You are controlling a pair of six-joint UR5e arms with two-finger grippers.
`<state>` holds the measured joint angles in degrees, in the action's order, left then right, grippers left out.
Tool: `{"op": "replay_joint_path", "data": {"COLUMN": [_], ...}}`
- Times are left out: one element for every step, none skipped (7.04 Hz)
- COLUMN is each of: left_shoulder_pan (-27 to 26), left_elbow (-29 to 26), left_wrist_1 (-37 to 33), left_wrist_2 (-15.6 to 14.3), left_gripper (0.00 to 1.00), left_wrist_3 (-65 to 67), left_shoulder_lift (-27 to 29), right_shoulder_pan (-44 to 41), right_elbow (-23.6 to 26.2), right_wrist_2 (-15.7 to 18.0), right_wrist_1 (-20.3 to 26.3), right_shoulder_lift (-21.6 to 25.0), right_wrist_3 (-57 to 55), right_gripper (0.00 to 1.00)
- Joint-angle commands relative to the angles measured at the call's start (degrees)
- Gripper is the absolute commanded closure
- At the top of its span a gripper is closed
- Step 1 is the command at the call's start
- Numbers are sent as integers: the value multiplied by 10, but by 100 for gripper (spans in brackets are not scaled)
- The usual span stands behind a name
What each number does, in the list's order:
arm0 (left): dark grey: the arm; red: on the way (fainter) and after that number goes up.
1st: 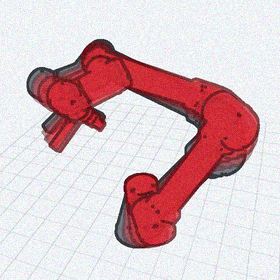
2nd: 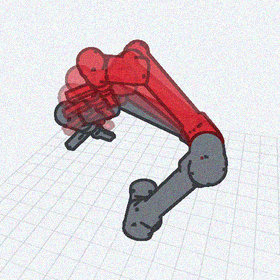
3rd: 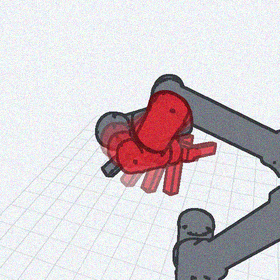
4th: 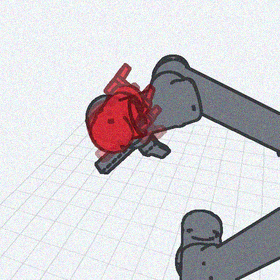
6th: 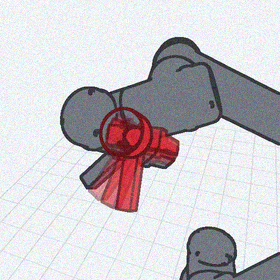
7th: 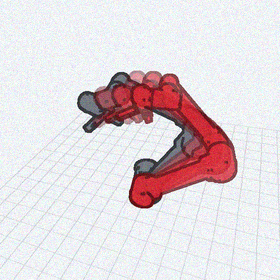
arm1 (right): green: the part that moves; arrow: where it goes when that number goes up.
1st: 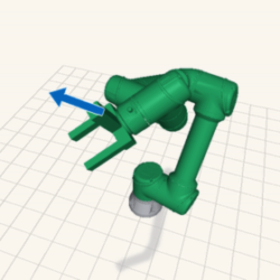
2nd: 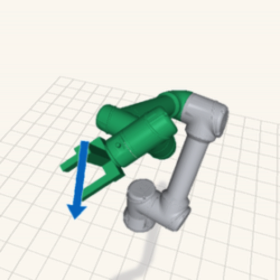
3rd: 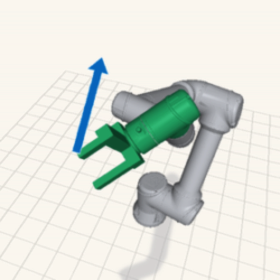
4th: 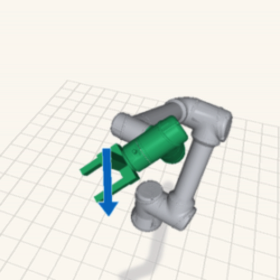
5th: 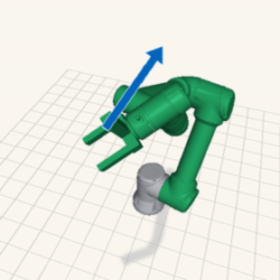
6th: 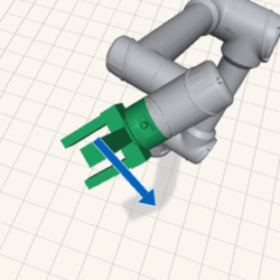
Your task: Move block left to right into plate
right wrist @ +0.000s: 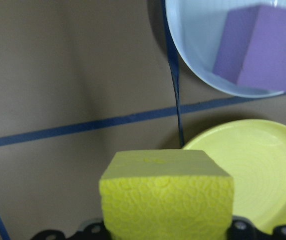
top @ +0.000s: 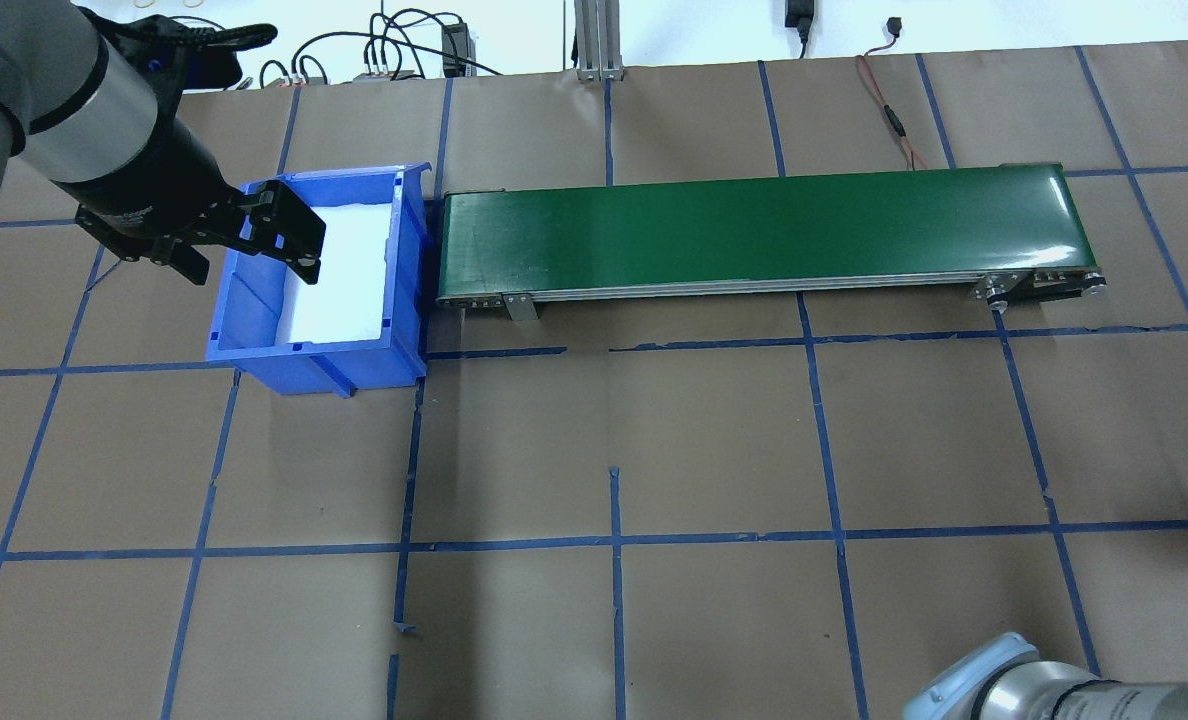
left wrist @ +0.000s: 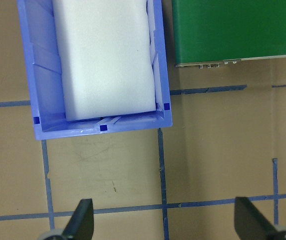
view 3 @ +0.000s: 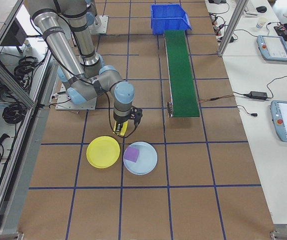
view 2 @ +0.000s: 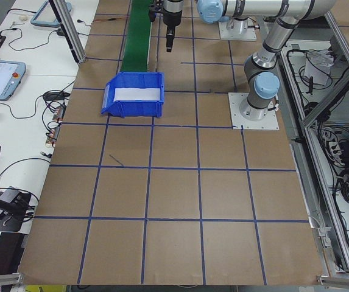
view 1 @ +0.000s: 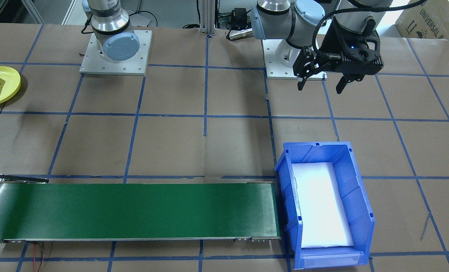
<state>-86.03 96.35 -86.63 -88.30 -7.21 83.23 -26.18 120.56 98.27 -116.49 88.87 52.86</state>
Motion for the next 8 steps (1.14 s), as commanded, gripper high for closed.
{"op": "replay_joint_path", "data": {"left_shoulder_pan": [0, 0, -1, -1, -1, -1, -1, -1], "left_elbow": [1, 1, 1, 1, 1, 1, 1, 1], "left_wrist_1": [0, 0, -1, -1, -1, -1, -1, -1], "left_wrist_2": [0, 0, 0, 0, 0, 0, 0, 0], "left_gripper": [0, 0, 0, 0, 0, 0, 0, 0], "left_wrist_3": [0, 0, 0, 0, 0, 0, 0, 0], "left_shoulder_lift": [0, 0, 0, 0, 0, 0, 0, 0], "right_shoulder_pan": [82, 87, 86, 88, 87, 69, -5, -112], "right_elbow": [13, 13, 11, 9, -2, -21, -47, -79], "right_wrist_2": [-4, -6, -11, -41, -45, -54, -45, -12], "right_wrist_1": [-13, -64, -74, -74, -66, -60, -57, -22], "right_shoulder_lift": [-32, -57, -62, -60, -59, -42, -14, 15], "right_wrist_3": [58, 66, 76, 72, 75, 60, -37, -79], "right_gripper": [74, 64, 27, 0, 0, 0, 0, 0]}}
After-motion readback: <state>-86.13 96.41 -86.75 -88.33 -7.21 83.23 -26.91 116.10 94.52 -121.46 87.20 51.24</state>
